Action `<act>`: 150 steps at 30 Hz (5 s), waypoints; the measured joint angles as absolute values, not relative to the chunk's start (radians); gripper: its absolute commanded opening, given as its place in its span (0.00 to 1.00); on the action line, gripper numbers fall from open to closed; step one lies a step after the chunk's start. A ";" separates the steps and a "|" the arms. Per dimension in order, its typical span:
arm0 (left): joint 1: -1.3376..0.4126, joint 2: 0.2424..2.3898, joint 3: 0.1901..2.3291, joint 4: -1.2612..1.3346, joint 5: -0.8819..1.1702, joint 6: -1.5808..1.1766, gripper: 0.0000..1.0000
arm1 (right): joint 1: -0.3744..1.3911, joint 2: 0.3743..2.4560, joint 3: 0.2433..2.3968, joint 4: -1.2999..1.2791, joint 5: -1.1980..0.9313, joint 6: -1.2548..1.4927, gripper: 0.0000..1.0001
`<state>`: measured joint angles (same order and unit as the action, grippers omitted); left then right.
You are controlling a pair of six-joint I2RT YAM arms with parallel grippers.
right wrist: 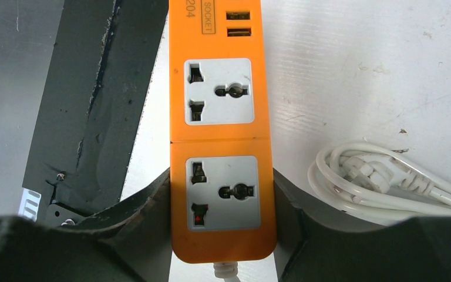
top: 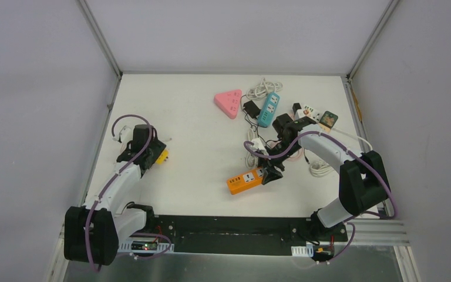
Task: Pull the plug off the socket
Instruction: Place the plug at the center of the board, then place the socket at the center of the board.
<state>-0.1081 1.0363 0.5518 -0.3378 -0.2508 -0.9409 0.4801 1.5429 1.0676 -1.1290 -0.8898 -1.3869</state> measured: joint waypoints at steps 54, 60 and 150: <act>-0.808 1.085 0.492 0.588 0.429 -0.412 0.93 | 0.281 1.477 1.240 -1.473 -1.069 -1.512 0.00; -0.840 1.143 0.533 0.633 0.440 -0.373 0.95 | 0.273 1.477 1.247 -1.513 -1.082 -1.531 0.00; -0.651 0.899 0.830 -0.102 0.553 -0.333 0.00 | -0.105 1.295 1.216 -1.436 -1.125 -1.369 1.00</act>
<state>-0.6506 0.8993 0.8303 -0.1020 0.5529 -0.3328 -0.1051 1.2945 1.2156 -1.4364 -1.1248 -1.3689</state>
